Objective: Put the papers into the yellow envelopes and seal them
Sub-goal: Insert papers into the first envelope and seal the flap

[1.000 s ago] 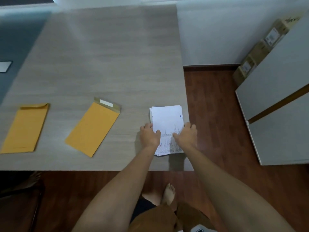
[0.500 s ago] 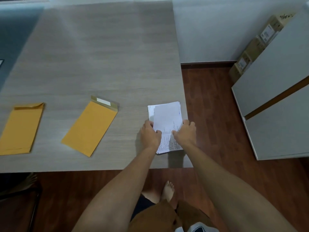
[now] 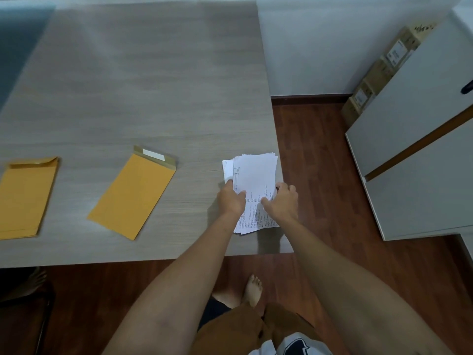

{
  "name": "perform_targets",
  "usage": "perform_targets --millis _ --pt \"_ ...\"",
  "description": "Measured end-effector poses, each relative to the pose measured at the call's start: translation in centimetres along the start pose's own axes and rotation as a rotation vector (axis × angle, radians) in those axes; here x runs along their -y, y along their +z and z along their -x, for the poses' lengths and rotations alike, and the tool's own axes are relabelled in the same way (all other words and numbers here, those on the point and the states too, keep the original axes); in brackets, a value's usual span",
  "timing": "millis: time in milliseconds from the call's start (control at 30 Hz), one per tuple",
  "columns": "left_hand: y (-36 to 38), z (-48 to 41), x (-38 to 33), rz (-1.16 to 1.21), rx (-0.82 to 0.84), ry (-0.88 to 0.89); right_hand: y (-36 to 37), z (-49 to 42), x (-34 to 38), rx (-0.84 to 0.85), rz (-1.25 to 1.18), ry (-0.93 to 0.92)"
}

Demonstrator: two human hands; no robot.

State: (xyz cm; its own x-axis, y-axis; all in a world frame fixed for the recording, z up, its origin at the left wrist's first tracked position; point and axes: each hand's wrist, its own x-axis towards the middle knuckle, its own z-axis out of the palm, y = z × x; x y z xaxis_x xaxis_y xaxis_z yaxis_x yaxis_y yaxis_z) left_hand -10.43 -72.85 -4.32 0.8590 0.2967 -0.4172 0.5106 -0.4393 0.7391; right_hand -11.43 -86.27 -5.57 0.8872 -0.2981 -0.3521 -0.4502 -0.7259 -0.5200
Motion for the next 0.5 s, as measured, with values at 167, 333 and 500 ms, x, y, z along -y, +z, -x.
perform_targets --millis 167,333,500 --pt "-0.3 0.3 -0.4 0.127 0.01 -0.097 -0.5 0.3 0.5 -0.113 -0.028 -0.038" --pt "-3.4 -1.3 0.0 0.323 -0.087 -0.165 -1.3 0.0 3.0 -0.01 -0.215 0.003" --pt "-8.4 -2.7 1.3 0.532 -0.194 -0.213 -0.6 0.0 6.7 0.099 -0.376 -0.002"
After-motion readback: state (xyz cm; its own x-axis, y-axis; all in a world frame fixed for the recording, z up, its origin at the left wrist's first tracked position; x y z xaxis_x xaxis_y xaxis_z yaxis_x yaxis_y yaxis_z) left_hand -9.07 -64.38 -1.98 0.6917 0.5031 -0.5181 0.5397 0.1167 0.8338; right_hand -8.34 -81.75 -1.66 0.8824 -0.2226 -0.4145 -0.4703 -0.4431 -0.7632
